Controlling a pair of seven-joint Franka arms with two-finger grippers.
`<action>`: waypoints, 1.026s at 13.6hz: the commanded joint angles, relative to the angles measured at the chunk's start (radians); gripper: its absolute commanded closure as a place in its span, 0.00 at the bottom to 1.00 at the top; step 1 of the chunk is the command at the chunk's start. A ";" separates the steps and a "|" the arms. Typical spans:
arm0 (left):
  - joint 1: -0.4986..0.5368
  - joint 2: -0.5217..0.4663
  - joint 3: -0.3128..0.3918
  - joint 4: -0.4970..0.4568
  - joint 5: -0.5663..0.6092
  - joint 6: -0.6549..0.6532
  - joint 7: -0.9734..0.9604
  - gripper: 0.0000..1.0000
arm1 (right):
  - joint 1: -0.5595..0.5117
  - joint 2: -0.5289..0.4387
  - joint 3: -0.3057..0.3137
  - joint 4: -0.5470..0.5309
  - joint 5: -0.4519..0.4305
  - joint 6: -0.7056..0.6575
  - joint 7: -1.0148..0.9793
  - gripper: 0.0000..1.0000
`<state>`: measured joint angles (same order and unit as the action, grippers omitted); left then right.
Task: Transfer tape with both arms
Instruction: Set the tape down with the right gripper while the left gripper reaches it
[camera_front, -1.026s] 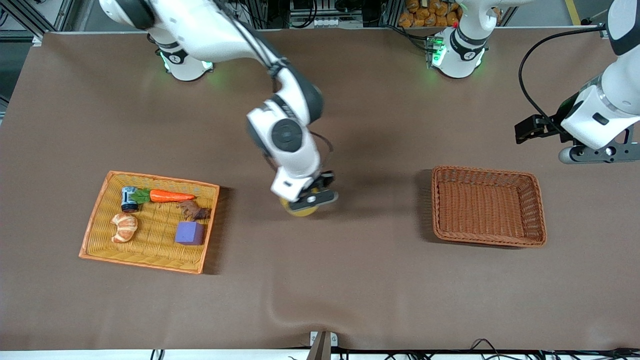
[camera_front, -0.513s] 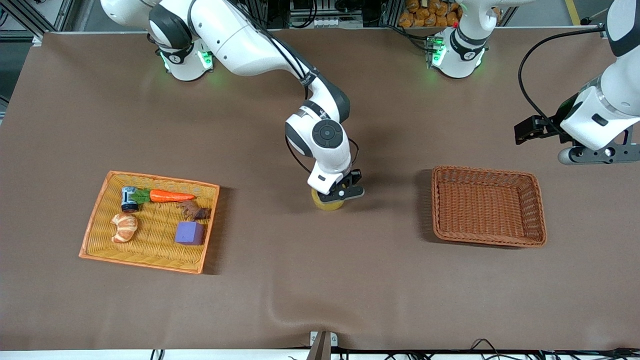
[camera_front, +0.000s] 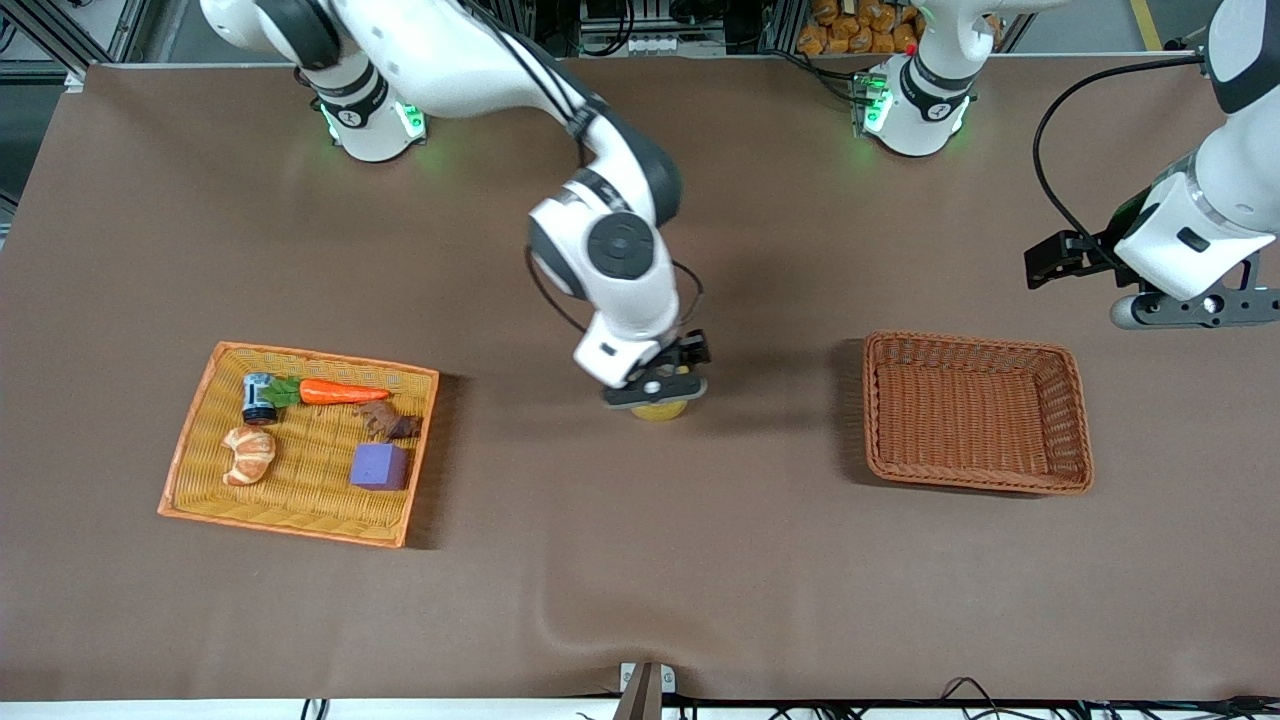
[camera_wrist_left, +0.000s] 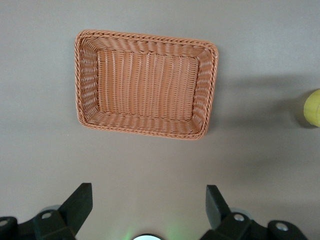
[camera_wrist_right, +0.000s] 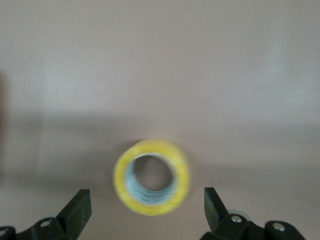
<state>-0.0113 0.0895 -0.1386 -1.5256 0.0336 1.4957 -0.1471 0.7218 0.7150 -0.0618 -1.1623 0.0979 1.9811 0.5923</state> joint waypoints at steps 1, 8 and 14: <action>-0.009 0.004 -0.004 0.010 -0.012 0.001 0.001 0.00 | -0.103 -0.233 0.014 -0.213 0.002 -0.080 -0.072 0.00; -0.071 0.027 -0.004 0.005 -0.014 0.035 -0.017 0.00 | -0.447 -0.692 0.020 -0.559 -0.027 -0.216 -0.391 0.00; -0.150 0.127 -0.018 0.005 -0.121 0.167 -0.142 0.00 | -0.674 -0.778 0.033 -0.447 -0.098 -0.452 -0.549 0.00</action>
<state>-0.1353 0.1775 -0.1513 -1.5300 -0.0357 1.6198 -0.2170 0.1199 -0.0600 -0.0586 -1.6609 0.0145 1.5526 0.0985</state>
